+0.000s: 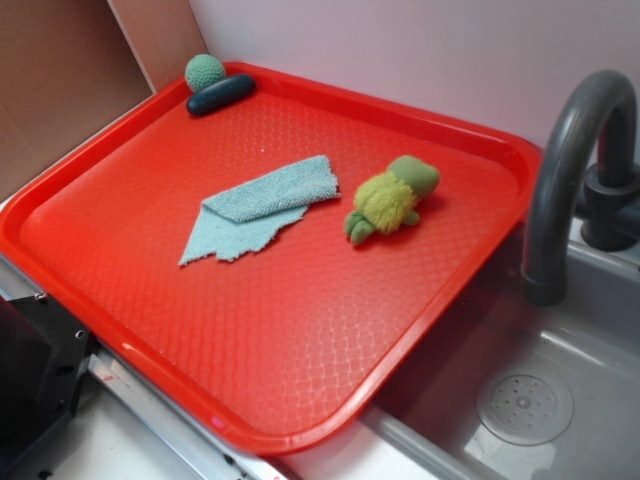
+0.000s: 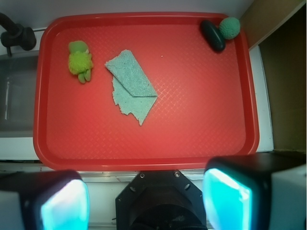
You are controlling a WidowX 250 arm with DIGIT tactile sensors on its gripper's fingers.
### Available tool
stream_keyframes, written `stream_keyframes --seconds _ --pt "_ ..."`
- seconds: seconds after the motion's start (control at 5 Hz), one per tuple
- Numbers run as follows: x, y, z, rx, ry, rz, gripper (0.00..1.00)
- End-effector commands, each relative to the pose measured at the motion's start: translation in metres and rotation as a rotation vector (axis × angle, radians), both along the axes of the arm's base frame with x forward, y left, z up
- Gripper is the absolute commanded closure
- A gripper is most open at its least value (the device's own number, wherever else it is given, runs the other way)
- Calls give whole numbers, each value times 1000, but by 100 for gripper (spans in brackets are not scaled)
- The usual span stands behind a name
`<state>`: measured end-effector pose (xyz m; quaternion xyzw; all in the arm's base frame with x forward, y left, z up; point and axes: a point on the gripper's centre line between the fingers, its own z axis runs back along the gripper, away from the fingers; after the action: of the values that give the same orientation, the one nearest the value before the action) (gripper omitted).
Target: Grab the green animal.
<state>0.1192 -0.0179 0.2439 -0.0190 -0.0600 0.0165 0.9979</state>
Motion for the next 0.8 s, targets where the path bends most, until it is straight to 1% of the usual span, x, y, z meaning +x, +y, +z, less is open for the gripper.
stream_keyframes --seconds 0.0,0.2,0.4,0.6 --pt "0 0 0 0 0 0 0" --pt "18 -6 -14 -67 -80 -5 0" --pt "49 -15 -33 -107 -148 -21 0" --pt "78 -28 -45 -130 -187 -49 0"
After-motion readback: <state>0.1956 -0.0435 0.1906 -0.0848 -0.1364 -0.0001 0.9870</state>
